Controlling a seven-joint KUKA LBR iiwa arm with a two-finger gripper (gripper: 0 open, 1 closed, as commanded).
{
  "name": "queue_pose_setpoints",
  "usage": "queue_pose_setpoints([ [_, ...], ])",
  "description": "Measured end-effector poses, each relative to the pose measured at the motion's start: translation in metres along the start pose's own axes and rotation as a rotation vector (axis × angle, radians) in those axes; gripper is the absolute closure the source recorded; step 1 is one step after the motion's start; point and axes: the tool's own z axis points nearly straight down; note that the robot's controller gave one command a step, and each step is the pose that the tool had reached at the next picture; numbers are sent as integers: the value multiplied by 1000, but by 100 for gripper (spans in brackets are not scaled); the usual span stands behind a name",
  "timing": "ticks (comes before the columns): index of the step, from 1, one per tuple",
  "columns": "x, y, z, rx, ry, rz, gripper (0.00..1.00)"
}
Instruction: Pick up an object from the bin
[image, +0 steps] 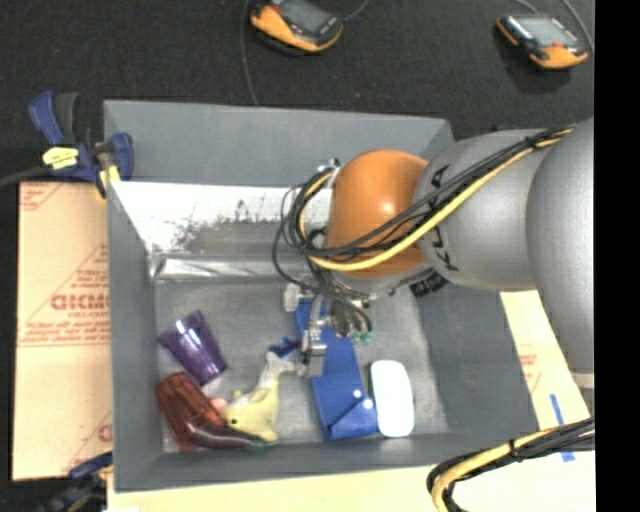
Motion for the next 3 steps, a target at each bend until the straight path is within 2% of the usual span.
queue_pose_setpoints([
  [1,-2,0,-4,-1,-7,2,0],
  [2,23,19,35,1,-10,-311,0],
  [3,35,29,39,2,-6,-537,0],
])
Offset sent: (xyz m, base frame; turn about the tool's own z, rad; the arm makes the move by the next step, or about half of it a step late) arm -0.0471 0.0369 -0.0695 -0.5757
